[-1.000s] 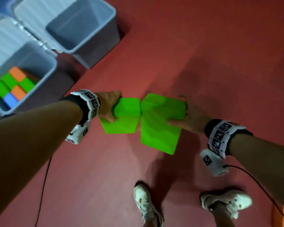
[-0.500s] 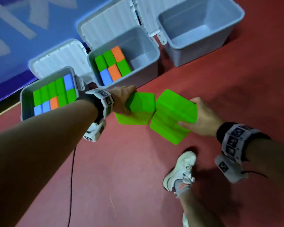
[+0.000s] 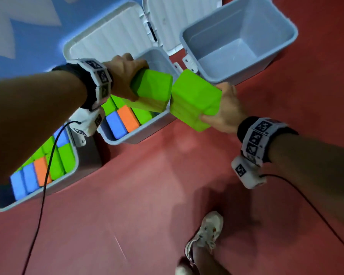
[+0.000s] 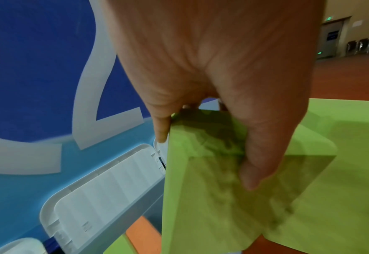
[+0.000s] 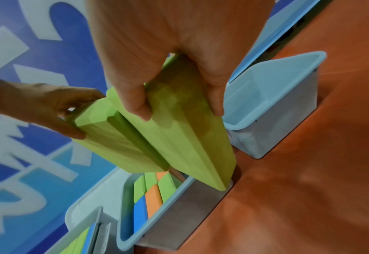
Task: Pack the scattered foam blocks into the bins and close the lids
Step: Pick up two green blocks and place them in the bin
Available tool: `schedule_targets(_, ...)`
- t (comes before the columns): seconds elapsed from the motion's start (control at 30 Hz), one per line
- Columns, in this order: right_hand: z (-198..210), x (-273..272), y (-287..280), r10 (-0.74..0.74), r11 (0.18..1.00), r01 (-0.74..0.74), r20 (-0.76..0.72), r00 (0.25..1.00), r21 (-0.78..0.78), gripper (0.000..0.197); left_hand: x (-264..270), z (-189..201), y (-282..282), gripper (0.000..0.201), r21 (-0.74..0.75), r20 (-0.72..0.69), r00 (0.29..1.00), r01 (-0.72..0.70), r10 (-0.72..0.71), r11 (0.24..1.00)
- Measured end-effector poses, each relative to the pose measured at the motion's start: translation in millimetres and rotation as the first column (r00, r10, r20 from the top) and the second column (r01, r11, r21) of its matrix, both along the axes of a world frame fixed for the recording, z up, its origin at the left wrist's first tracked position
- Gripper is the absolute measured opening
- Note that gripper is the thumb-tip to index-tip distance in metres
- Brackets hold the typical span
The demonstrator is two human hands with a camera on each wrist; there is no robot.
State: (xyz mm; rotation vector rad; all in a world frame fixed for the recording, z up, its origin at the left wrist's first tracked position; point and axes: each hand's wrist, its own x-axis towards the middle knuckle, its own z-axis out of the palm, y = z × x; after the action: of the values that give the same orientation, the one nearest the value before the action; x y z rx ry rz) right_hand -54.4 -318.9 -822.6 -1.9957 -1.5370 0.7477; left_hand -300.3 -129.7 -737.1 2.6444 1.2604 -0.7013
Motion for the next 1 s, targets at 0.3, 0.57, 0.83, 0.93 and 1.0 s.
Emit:
schedule_targets(0.3,-15,4,96,-0.067,0.997,0.069,-0.061,0.996,0.028,0.077,27,-15,142,0.075,0.033,0.036,0.959,0.28,-0.282,0.959)
schedule_targets(0.57,-47,-39,187,-0.203,0.978,0.2,-0.043,0.978,-0.057,0.071,23,-78,247,0.071,-0.121,0.062,0.946,0.323,-0.318,0.938)
schedule_targets(0.83,-97,-95,208,-0.336,0.937,0.332,-0.021,0.942,-0.11,0.075,-3,-146,304,0.072,-0.169,0.069,0.837,0.547,-0.543,0.82)
schedule_targets(0.93,-113,-109,212,-0.383,0.919,0.37,-0.08,0.92,-0.138,0.076,-2,-165,314,0.076,-0.174,0.062,0.817,0.574,-0.573,0.8)
schedule_targets(1.0,-122,-119,218,-0.392,0.911,0.371,-0.101,0.914,-0.181,0.076,-1,-174,321,0.082,-0.203,0.037,0.808,0.582,-0.588,0.788)
